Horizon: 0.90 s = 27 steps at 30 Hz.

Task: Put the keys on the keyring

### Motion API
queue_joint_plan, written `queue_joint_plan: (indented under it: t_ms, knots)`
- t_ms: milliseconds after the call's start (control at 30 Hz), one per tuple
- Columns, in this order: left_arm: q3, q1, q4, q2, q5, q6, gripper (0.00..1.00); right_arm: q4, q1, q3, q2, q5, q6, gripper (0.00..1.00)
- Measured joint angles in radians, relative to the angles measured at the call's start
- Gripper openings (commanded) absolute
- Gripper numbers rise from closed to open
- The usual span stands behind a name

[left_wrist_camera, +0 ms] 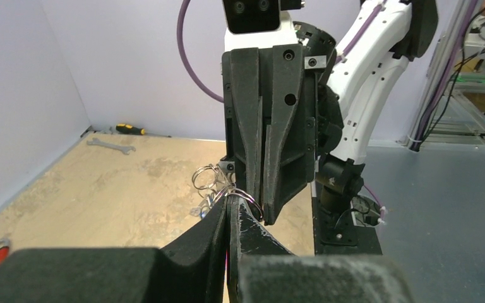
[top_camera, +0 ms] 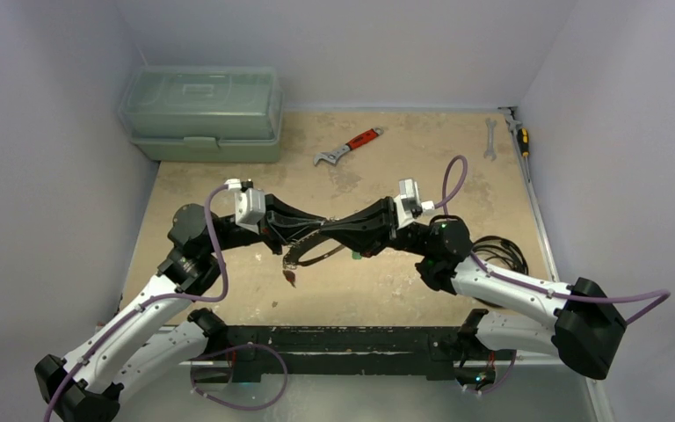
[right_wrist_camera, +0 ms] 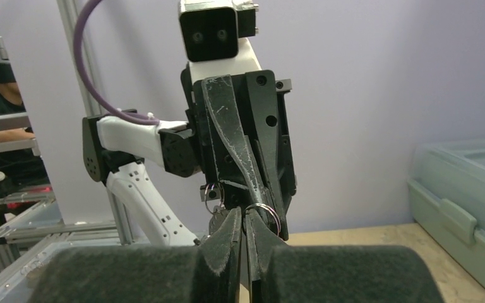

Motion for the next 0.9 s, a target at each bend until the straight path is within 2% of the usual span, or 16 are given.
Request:
queue_joint_plan:
  t_ms: [67, 300, 333, 467, 533, 667, 900]
  knots:
    - [0.0, 0.001, -0.018, -0.003, -0.013, 0.016, 0.0, -0.021, 0.0, 0.006, 0.001, 0.009, -0.003, 0.0]
    - [0.003, 0.002, -0.091, -0.019, -0.053, 0.072, 0.0, -0.067, -0.001, 0.01, 0.002, 0.022, -0.022, 0.0]
    - [0.008, 0.002, -0.104, -0.021, -0.057, 0.08, 0.03, -0.068, -0.001, 0.01, 0.002, 0.023, -0.027, 0.0]
    - [0.045, 0.0, -0.182, -0.023, -0.088, 0.12, 0.44, -0.051, -0.001, 0.003, 0.002, 0.022, -0.046, 0.0]
    - [0.067, 0.001, -0.233, -0.022, -0.118, 0.138, 0.55, -0.035, 0.001, -0.008, 0.002, 0.021, -0.058, 0.0]
    - [0.098, 0.001, -0.326, -0.026, -0.18, 0.168, 0.64, -0.021, 0.004, -0.027, 0.0, 0.018, -0.074, 0.0]
    - [0.21, 0.001, -0.504, -0.055, -0.273, 0.229, 0.66, -0.053, 0.004, -0.063, -0.046, 0.026, -0.104, 0.0]
